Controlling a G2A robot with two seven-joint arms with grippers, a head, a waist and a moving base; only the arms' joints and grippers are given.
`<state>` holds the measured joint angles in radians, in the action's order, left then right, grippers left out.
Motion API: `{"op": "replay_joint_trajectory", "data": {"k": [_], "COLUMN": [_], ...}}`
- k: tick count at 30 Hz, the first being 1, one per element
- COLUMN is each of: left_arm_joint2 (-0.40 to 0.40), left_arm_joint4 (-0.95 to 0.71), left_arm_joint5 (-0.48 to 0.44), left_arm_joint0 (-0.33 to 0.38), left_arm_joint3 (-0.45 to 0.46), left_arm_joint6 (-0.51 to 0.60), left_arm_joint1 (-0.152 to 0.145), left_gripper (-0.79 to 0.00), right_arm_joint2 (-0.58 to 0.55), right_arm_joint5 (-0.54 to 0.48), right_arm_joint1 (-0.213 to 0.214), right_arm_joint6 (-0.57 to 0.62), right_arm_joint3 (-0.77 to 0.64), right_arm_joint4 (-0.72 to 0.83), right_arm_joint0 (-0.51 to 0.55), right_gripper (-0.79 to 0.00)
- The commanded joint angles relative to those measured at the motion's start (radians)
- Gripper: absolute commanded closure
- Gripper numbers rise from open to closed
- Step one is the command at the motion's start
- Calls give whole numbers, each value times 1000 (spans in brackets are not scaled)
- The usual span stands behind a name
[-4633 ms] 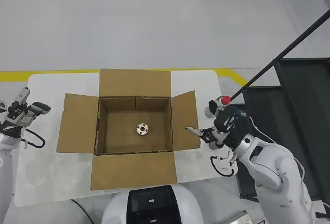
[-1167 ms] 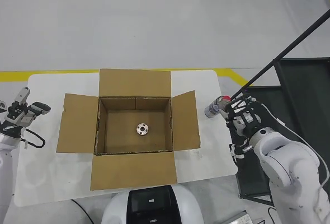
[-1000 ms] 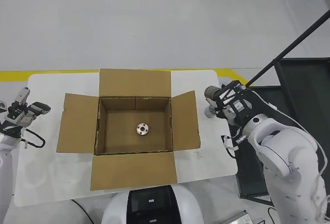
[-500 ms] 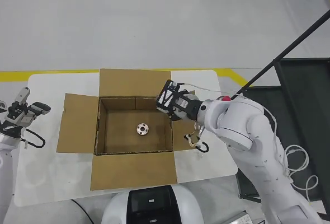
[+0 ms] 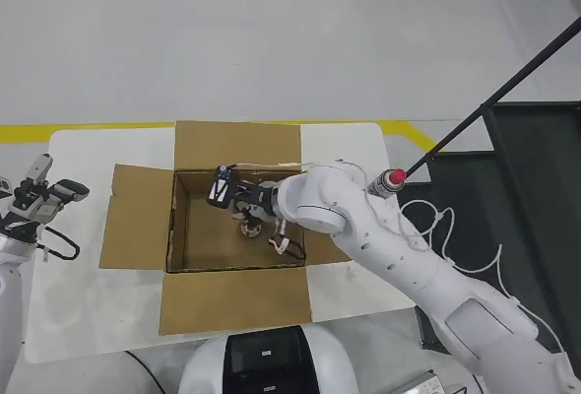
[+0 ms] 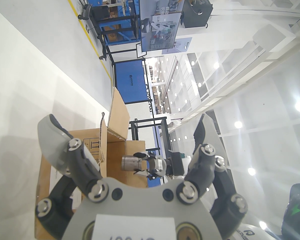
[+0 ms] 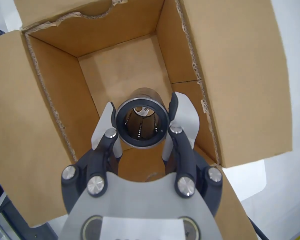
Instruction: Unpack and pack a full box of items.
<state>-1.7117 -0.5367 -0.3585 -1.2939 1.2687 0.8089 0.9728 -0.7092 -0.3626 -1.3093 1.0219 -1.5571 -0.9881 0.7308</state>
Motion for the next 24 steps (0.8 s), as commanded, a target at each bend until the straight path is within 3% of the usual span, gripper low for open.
{"op": "replay_joint_trajectory", "data": {"k": [1,12,24], "left_arm_joint2": [0,0,0], "left_arm_joint4": [0,0,0], "left_arm_joint5": [0,0,0], "left_arm_joint0": [0,0,0], "left_arm_joint3": [0,0,0], "left_arm_joint6": [0,0,0], "left_arm_joint1": [0,0,0], "left_gripper": [-785,-785,-785], "right_arm_joint2": [46,213,265], "right_arm_joint5": [32,77,86], "right_arm_joint1": [-23,-143,-233], "right_arm_joint6": [-37,-186,-270], "right_arm_joint3": [91,433,634], "right_arm_joint4": [6,68,81], "right_arm_joint0": [-33,-119,-173], "right_gripper": [0,0,0]}}
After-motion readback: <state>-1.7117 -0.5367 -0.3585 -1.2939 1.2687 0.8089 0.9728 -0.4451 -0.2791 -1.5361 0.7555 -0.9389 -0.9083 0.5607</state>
